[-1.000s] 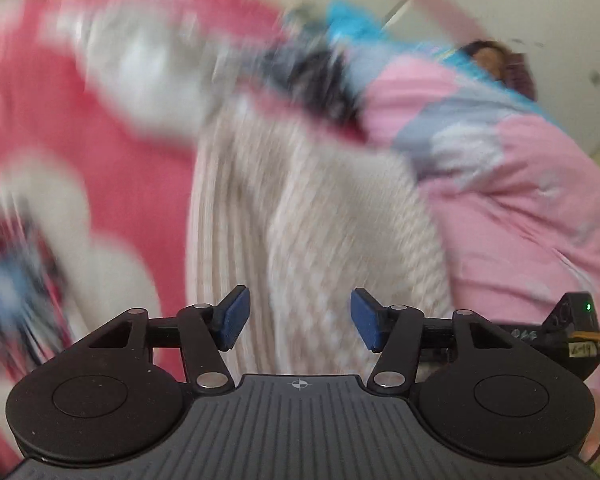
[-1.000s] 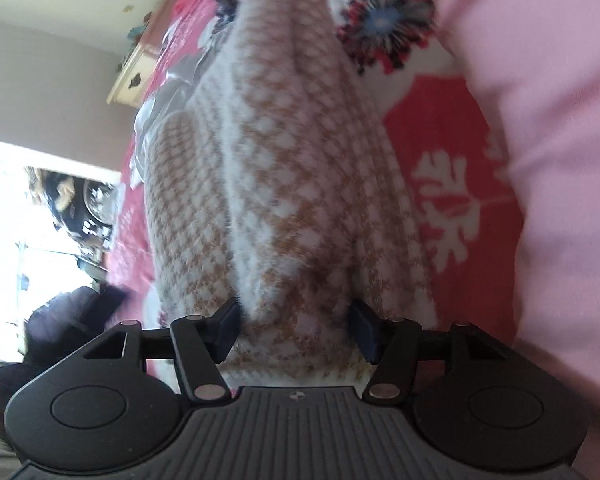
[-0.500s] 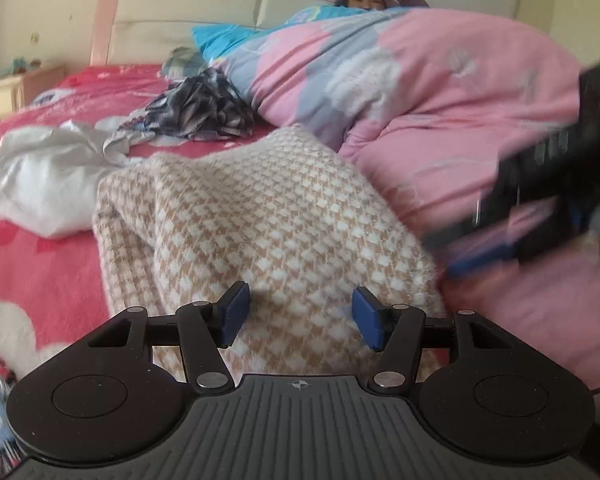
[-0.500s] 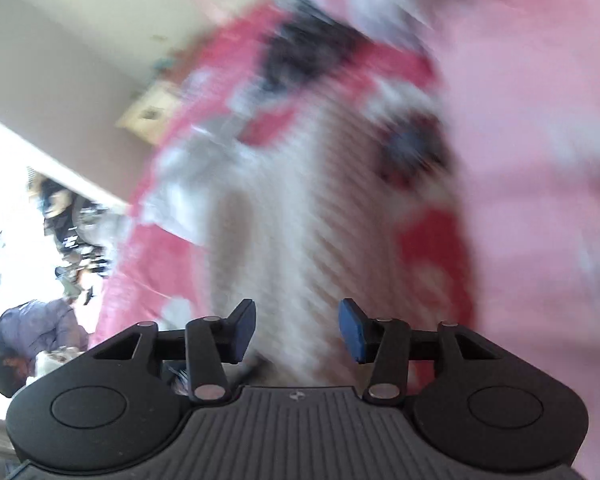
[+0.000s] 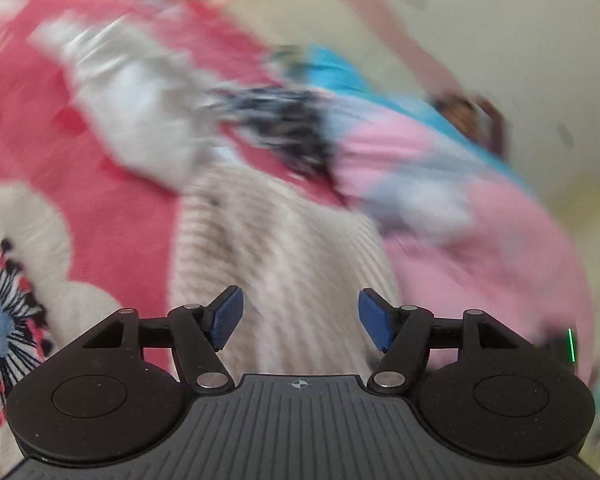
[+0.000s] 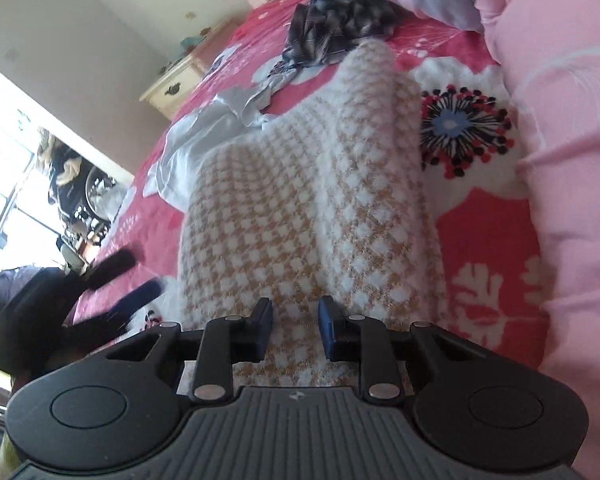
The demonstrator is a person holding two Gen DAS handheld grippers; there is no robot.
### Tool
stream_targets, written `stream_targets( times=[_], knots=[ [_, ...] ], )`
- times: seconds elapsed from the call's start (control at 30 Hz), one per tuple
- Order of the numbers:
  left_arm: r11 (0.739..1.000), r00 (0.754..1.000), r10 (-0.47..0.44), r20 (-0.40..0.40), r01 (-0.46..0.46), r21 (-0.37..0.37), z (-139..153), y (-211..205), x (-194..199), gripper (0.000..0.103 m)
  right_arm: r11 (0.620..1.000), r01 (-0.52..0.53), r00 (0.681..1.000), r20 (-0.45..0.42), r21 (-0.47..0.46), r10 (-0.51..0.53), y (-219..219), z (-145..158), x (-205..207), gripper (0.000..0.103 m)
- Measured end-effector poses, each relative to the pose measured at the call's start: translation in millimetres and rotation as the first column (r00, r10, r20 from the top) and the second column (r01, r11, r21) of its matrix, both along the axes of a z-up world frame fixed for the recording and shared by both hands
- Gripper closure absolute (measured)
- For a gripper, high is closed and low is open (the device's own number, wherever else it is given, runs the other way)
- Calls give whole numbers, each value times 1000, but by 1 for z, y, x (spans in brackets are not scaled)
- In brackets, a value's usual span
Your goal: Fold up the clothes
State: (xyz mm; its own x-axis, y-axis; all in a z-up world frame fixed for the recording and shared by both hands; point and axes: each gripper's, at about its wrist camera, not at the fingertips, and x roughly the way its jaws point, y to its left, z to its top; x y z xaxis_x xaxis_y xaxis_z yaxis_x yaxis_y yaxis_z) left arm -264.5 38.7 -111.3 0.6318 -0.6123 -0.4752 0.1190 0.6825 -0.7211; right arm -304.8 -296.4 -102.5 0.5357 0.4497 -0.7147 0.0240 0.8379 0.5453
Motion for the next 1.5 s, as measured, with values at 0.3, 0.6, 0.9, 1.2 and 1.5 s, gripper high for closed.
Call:
stream_targets(
  times=[0.3,0.6,0.9,1.2,1.5],
  knots=[
    [982,973,-16,-231,-28,-186,-59,0,115,43,999,-39,999,29,22,39,-6,-7,3,80],
    [927,951,-66,-301,-53,-371,-45,11,122,90,995,-94,995,41,-21,95,-12,-4,-5,82],
    [800,890,-61,-452,-227,-555,-108,38,110,84,923,-215,966,68,-320,248,32,18,-5,80],
    [910,926,-99,-364,-63,-409,-56,35,13,49,751,-338,830,197,-567,522,77,60,-39,56],
    [895,922,-163,-352,-12,-446,-78,5,-13,44,328,-418,578,31,-847,815,132,36,-78,30]
  ],
)
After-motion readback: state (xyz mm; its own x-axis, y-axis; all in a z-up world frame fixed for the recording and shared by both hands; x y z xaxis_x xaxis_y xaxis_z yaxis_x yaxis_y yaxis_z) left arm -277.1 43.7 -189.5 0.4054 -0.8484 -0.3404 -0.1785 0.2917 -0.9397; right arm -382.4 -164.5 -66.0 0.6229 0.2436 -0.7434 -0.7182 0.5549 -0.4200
